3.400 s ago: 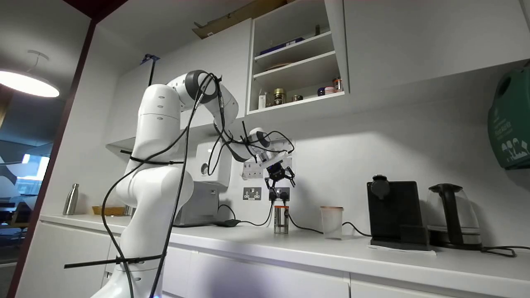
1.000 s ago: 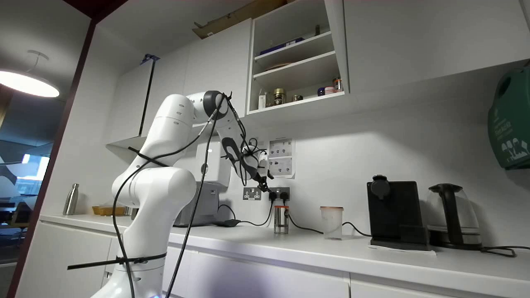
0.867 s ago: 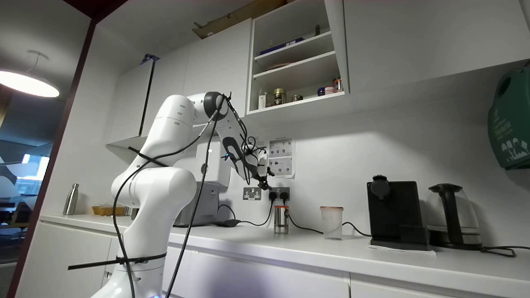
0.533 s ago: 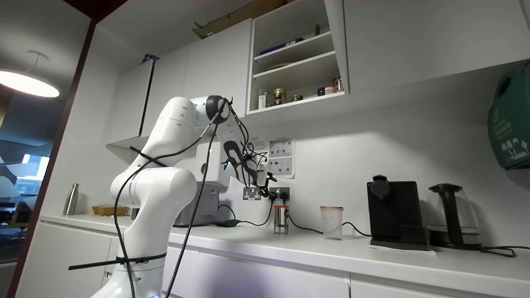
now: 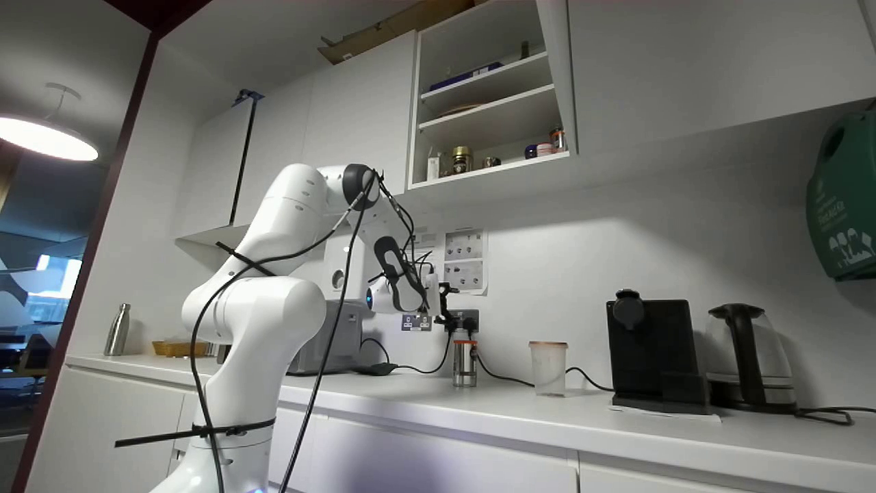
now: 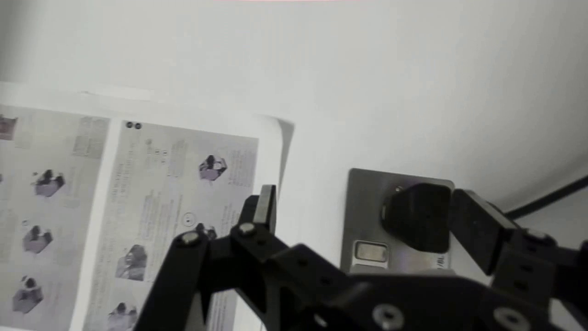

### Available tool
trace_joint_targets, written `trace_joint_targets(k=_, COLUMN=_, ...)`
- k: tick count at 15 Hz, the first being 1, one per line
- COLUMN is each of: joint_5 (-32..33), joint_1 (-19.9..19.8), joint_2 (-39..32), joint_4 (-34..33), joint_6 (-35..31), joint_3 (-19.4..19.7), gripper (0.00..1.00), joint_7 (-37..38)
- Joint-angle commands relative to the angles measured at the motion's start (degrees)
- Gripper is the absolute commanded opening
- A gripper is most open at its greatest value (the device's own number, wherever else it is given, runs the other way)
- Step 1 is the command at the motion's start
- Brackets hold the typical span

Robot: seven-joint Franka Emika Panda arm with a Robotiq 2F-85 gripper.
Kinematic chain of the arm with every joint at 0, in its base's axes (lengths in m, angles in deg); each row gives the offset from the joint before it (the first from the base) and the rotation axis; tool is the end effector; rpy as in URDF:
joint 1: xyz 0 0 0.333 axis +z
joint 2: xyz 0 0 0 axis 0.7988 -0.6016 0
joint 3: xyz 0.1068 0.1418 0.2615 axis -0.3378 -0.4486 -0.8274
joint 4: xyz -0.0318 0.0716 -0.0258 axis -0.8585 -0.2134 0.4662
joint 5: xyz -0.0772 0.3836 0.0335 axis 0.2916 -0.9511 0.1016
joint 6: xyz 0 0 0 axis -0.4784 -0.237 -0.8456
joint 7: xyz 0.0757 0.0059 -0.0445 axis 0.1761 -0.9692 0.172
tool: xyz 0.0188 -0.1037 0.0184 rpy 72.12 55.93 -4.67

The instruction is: Turn on the wall socket on the right

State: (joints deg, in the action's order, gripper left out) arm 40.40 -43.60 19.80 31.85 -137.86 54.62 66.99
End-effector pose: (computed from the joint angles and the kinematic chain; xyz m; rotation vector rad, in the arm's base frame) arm 0.6431 0.1022 0.4250 1.3047 0.8966 0.7831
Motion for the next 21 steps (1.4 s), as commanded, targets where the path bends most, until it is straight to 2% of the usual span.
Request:
trace_joint_targets(k=1, joint_5=4.0, joint_1=-1.0, joint_2=0.0, joint_4=1.6, joint_6=8.9, joint_3=-2.8, gripper=1.00, joint_7=3.0)
trace_joint_targets(k=2, joint_5=1.2, joint_1=-1.4, joint_2=-0.1, joint_4=1.5, joint_6=9.2, joint_3=-3.4, gripper=1.00, joint_7=3.3)
trace_joint_targets(k=3, joint_5=-6.1, joint_1=-2.6, joint_2=0.5, joint_4=1.2, joint_6=3.9, joint_3=-4.2, gripper=1.00, joint_7=1.1)
trace_joint_targets(k=4, joint_5=-1.1, joint_1=-1.9, joint_2=-0.1, joint_4=1.1, joint_6=6.8, joint_3=-4.0, gripper=1.00, joint_7=1.4)
trace_joint_targets(k=6, joint_5=-4.8, joint_1=-2.2, joint_2=-0.1, joint_4=1.1, joint_6=5.8, joint_3=-4.4, gripper=1.00, joint_7=1.3)
trace_joint_targets(k=10, joint_5=-5.5, joint_1=-2.4, joint_2=-0.1, joint_4=1.1, joint_6=5.6, joint_3=-4.5, gripper=1.00, joint_7=1.3)
trace_joint_targets(k=18, joint_5=-5.6, joint_1=-2.4, joint_2=-0.1, joint_4=1.1, joint_6=5.6, joint_3=-4.6, gripper=1.00, joint_7=1.3)
trace_joint_targets(k=21, joint_5=-1.7, joint_1=-2.2, joint_2=-2.0, joint_4=0.5, joint_6=6.6, joint_3=-4.6, gripper=1.00, joint_7=3.7)
